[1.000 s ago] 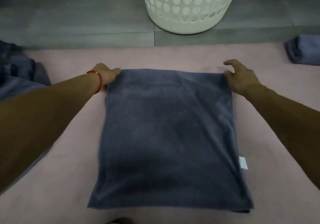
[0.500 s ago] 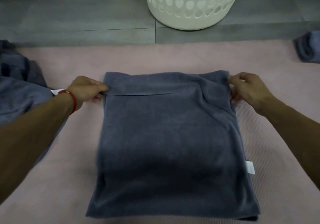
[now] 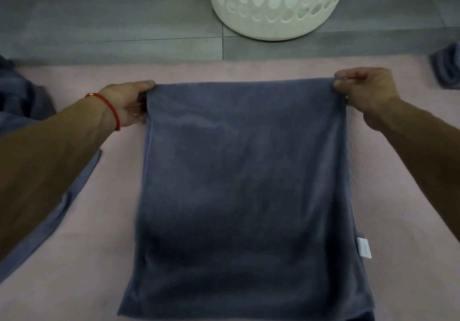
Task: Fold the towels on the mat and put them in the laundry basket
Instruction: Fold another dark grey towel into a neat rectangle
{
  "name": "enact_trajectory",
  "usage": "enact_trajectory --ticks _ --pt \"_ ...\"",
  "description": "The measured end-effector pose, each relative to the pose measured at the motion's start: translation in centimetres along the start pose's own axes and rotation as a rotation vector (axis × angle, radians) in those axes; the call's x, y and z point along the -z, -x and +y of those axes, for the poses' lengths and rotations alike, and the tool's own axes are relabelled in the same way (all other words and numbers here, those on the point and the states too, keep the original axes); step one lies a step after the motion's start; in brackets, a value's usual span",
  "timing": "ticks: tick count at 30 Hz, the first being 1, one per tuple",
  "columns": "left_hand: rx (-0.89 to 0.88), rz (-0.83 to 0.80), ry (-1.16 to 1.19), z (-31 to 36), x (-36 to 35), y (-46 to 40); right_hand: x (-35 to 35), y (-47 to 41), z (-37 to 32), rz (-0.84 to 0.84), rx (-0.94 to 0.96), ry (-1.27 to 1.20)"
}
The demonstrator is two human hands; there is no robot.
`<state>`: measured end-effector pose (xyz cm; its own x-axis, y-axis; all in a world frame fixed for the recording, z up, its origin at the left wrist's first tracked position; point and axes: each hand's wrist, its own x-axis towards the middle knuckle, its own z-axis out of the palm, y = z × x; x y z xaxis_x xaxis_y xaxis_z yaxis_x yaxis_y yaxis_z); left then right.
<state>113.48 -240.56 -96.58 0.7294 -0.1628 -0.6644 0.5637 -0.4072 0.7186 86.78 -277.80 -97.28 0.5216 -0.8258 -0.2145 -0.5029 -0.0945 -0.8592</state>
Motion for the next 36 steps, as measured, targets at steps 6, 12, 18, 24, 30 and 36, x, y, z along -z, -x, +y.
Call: enact_trajectory --ticks 6,12,18,24,30,36 --pt "-0.130 0.150 -0.078 -1.2 0.0 -1.4 -0.8 -1.0 2.1 -0.020 0.027 0.158" --pt "-0.299 0.297 -0.227 -1.3 -0.1 -3.2 -0.7 -1.2 2.3 -0.084 0.096 0.327" --pt "-0.305 0.370 -0.379 -1.1 -0.8 -4.0 -1.3 -1.5 1.9 -0.051 0.117 0.351" --pt "-0.302 0.358 -0.495 -0.7 -0.5 -4.1 -1.3 -1.9 0.9 0.022 0.148 0.438" --pt "-0.494 0.420 -0.776 -2.7 -0.5 -1.6 -4.2 2.5 -0.3 0.014 0.287 0.752" --pt "-0.885 0.218 -1.317 -12.8 0.4 6.4 -5.3 14.2 5.8 -0.258 0.566 0.989"
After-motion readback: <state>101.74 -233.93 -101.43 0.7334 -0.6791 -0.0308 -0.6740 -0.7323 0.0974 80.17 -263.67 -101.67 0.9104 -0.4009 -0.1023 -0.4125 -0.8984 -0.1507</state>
